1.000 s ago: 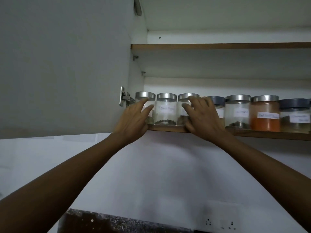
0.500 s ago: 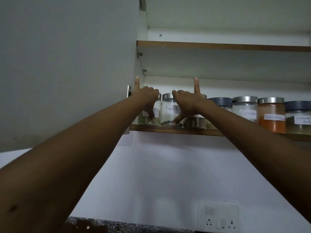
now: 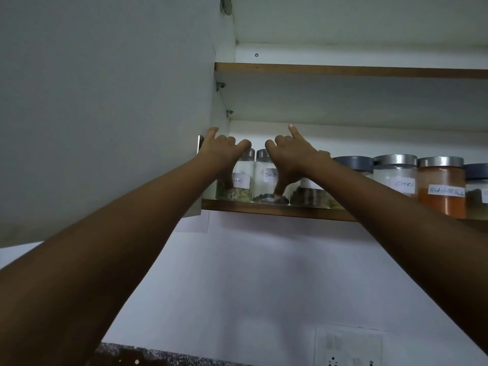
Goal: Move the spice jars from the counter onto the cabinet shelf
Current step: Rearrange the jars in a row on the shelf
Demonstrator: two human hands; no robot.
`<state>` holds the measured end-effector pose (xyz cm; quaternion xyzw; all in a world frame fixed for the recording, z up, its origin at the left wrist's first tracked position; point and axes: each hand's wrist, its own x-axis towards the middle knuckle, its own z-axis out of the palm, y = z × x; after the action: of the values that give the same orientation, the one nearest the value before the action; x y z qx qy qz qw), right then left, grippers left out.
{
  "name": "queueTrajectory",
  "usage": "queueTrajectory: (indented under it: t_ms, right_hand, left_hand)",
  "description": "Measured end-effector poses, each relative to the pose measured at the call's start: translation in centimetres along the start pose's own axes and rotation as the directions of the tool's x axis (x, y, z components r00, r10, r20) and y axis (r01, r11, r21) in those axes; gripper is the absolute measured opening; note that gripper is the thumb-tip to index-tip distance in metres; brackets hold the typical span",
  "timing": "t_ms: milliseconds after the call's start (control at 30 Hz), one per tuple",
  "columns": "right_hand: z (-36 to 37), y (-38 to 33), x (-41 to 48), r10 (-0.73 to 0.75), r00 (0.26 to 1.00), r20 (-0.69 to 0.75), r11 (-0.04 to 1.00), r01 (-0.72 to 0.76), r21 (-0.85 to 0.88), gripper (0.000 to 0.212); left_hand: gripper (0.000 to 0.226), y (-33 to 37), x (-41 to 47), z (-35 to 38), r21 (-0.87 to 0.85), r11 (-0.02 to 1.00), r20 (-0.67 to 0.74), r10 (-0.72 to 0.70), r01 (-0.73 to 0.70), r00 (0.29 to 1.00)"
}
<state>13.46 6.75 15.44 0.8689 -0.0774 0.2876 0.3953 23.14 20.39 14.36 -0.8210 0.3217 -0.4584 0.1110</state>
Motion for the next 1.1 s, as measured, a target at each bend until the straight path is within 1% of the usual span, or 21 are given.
queueTrajectory:
  t_ms: [133, 300, 533, 700, 767, 933, 1000, 1100]
  right_hand:
    - [0.6, -0.1, 0.6, -0.014, 1.000, -0.024, 1.000, 0.014, -0.020, 0.109]
    - [1.3, -0.2, 1.3, -0.007, 1.000, -0.021, 1.000, 0.007, -0.008, 0.107]
    - [2.2, -0.9, 2.9, 0.022, 1.000, 0.021, 1.000, -0.021, -0.022, 0.110]
    - [2.9, -1.6, 4.3, 0.041, 0.997, 0.071, 0.999, -0.040, -0.022, 0.108]
    - [3.2, -1.9, 4.9, 0.059, 0.994, 0.089, 0.998, -0.058, -0.016, 0.108]
    - [4.0, -2.4, 6.3, 0.087, 0.989, 0.118, 0.996, -0.089, 0.005, 0.107]
    - [4.4, -2.5, 6.9, 0.095, 0.988, 0.121, 0.995, -0.098, 0.013, 0.107]
    - [5.1, -2.5, 7.6, 0.107, 0.987, 0.117, 0.993, -0.111, 0.033, 0.106]
  left_hand:
    - [0.102, -0.1, 0.3, 0.3, 0.032, 0.999, -0.017, 0.000, 0.001, 1.000]
    - [0.103, 0.1, 0.8, 0.9, 0.066, 0.998, -0.020, -0.006, 0.007, 1.000]
    - [0.101, 0.7, 1.8, 1.7, 0.131, 0.991, 0.022, -0.023, 0.020, 0.999]
    - [0.093, 1.0, 3.5, 2.3, 0.182, 0.983, 0.059, -0.003, -0.007, 0.998]
    - [0.090, 0.7, 4.4, 2.2, 0.159, 0.987, 0.099, -0.009, -0.007, 0.995]
    - [0.079, -0.2, 5.9, 2.2, 0.022, 1.000, 0.171, -0.012, 0.008, 0.985]
    - [0.074, -0.2, 6.5, 2.4, 0.011, 1.000, 0.199, -0.023, 0.021, 0.980]
    - [0.066, -0.1, 7.6, 2.6, 0.000, 0.999, 0.277, -0.046, 0.048, 0.960]
